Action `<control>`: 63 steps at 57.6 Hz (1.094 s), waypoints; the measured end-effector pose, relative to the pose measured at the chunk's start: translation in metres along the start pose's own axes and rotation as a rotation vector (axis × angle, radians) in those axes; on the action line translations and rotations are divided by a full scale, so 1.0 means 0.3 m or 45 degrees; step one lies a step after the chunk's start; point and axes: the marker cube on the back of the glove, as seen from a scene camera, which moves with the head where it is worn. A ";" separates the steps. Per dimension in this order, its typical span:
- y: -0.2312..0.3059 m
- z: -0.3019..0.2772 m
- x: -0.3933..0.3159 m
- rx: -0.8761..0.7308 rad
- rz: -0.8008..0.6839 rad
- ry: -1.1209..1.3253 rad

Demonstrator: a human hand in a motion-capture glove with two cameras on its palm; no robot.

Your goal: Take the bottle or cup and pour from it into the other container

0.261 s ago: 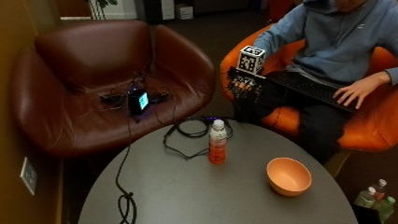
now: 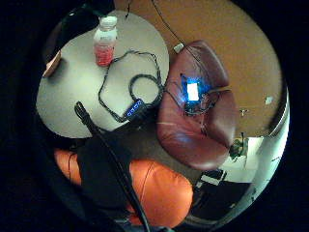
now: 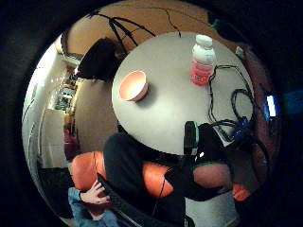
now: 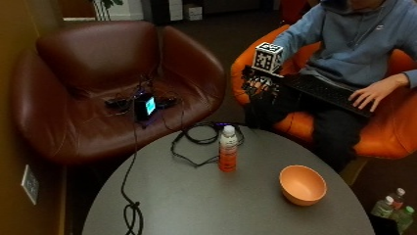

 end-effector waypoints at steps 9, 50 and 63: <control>0.035 -0.029 -0.008 -0.172 0.153 -0.019; 0.019 -0.093 0.234 -0.242 0.217 0.107; -0.036 -0.071 0.343 -0.254 0.135 0.091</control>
